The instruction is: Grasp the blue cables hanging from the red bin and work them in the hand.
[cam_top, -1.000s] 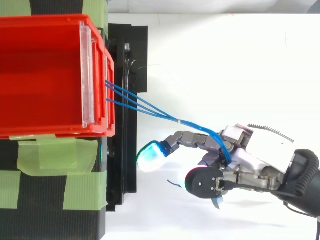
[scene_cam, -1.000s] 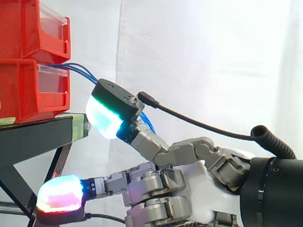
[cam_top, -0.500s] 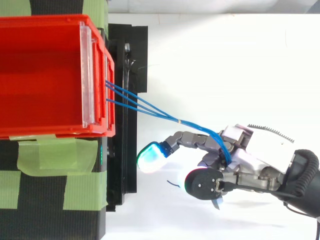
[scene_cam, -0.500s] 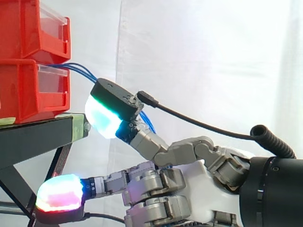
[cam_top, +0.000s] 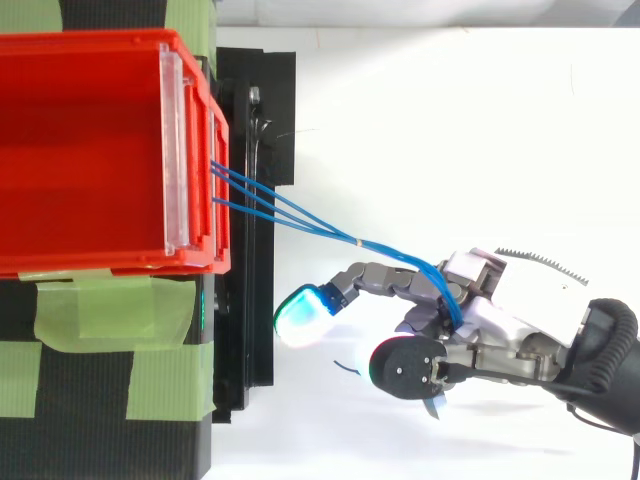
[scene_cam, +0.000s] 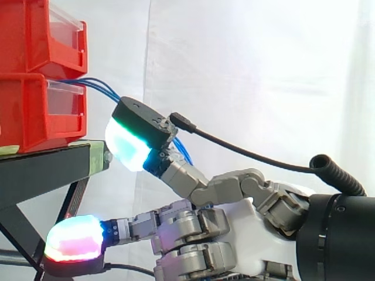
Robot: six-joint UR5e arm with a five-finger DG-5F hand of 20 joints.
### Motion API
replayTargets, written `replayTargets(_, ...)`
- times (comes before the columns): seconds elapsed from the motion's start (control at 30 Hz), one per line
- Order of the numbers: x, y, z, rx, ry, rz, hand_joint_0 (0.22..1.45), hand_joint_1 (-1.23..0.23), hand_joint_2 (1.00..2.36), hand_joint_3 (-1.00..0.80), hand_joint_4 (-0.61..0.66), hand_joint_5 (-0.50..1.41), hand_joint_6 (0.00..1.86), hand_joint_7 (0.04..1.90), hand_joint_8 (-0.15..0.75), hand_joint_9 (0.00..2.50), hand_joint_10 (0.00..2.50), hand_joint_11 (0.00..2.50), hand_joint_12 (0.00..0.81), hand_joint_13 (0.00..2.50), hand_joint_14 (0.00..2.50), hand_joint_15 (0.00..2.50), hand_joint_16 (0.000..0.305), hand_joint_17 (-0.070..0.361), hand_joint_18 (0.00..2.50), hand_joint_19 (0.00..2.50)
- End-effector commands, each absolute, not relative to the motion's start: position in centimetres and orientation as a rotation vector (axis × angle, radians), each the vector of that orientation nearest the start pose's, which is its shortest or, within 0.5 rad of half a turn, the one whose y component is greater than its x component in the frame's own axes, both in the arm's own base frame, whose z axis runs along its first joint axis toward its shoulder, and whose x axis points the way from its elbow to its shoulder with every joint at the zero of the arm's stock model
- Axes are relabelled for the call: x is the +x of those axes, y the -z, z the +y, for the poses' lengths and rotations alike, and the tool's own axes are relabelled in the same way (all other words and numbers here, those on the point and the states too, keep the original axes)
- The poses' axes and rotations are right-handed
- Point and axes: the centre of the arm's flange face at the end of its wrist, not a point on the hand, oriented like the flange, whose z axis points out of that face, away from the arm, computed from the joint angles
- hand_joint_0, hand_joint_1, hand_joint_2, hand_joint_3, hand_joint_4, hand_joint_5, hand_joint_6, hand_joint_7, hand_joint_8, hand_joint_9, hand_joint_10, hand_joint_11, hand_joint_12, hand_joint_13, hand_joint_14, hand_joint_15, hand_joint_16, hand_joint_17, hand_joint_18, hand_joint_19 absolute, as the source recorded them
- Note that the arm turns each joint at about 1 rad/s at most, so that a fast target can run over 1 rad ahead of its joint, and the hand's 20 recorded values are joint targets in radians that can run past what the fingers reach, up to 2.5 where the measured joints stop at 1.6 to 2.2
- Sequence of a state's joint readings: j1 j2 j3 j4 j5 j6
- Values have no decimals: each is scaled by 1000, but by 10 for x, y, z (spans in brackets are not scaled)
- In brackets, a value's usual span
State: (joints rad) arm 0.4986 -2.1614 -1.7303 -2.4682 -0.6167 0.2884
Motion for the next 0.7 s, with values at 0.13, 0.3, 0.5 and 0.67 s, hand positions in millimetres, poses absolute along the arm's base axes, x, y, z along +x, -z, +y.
replayTargets(0.13,605,-144,85,1551,-1010,746,755,-538,1000,-1000,278,210,14,1021,519,1736,2500,2500,771,2085,2500,2010,244,183,2500,763)
replayTargets(0.3,605,-144,86,1552,-1006,745,756,-540,1000,-1000,272,208,14,1033,519,1736,2500,2500,771,2085,2500,2010,244,183,2500,763)
replayTargets(0.5,602,-143,84,1556,-973,770,756,-541,1000,-1000,269,209,15,1037,519,1736,2500,2500,771,2085,2500,2010,244,183,2500,763)
replayTargets(0.67,589,-147,77,1574,-878,860,757,-542,1000,-1000,265,209,15,1047,519,1736,2500,2500,771,2085,2500,2010,244,183,2500,763)
